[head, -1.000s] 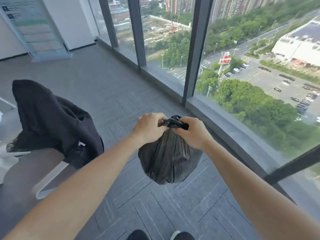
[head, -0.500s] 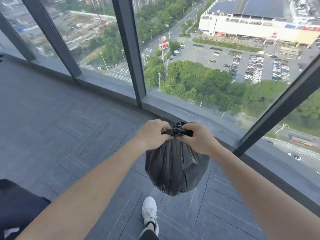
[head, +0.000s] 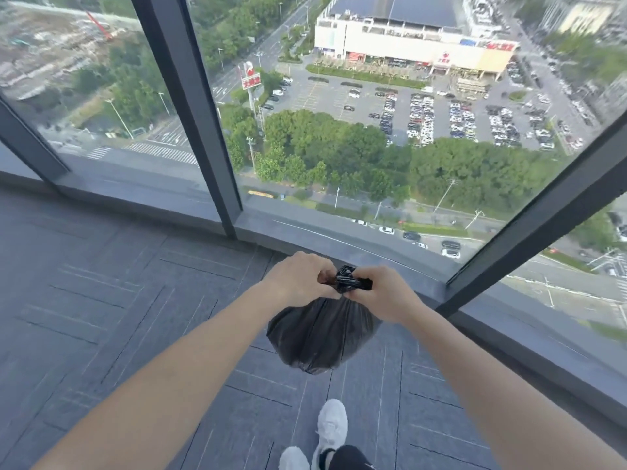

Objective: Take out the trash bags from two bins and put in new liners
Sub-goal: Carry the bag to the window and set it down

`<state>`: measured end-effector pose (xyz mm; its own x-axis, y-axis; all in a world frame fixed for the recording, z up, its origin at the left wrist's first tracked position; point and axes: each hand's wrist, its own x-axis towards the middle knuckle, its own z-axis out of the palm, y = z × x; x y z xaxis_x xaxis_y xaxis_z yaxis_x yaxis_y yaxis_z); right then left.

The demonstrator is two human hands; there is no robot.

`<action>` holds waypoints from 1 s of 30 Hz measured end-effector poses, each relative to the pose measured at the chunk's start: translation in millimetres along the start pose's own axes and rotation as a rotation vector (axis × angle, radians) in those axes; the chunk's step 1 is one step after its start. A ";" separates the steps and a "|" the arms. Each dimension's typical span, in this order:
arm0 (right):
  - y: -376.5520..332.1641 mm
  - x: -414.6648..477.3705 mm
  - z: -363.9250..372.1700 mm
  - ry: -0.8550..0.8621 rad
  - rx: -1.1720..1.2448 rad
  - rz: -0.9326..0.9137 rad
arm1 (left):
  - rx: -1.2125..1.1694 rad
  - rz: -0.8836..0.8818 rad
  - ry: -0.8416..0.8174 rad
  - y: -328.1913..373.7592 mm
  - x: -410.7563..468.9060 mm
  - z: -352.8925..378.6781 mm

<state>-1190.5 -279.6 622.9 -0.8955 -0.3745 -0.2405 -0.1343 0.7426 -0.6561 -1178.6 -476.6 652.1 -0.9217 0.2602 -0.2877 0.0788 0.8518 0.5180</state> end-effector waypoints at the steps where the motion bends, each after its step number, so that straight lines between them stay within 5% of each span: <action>1: -2.0 13.5 -1.3 -0.001 0.006 0.009 | -0.004 -0.007 0.007 -6.6 11.7 -5.9; 7: -3.4 102.0 3.0 -0.011 -0.004 0.009 | 0.081 -0.067 -0.091 -48.4 86.2 -34.8; 18: 19.1 258.2 37.8 -0.052 0.086 0.109 | 0.083 -0.120 -0.022 -158.1 221.4 -26.4; 30: 201.3 512.1 282.4 -0.092 -0.039 0.093 | 0.104 -0.136 -0.089 -426.4 434.5 164.6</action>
<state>-1556.3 -478.7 165.6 -0.8623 -0.3510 -0.3649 -0.0705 0.7968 -0.6001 -1550.1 -651.9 173.7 -0.8897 0.1750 -0.4218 -0.0009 0.9230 0.3848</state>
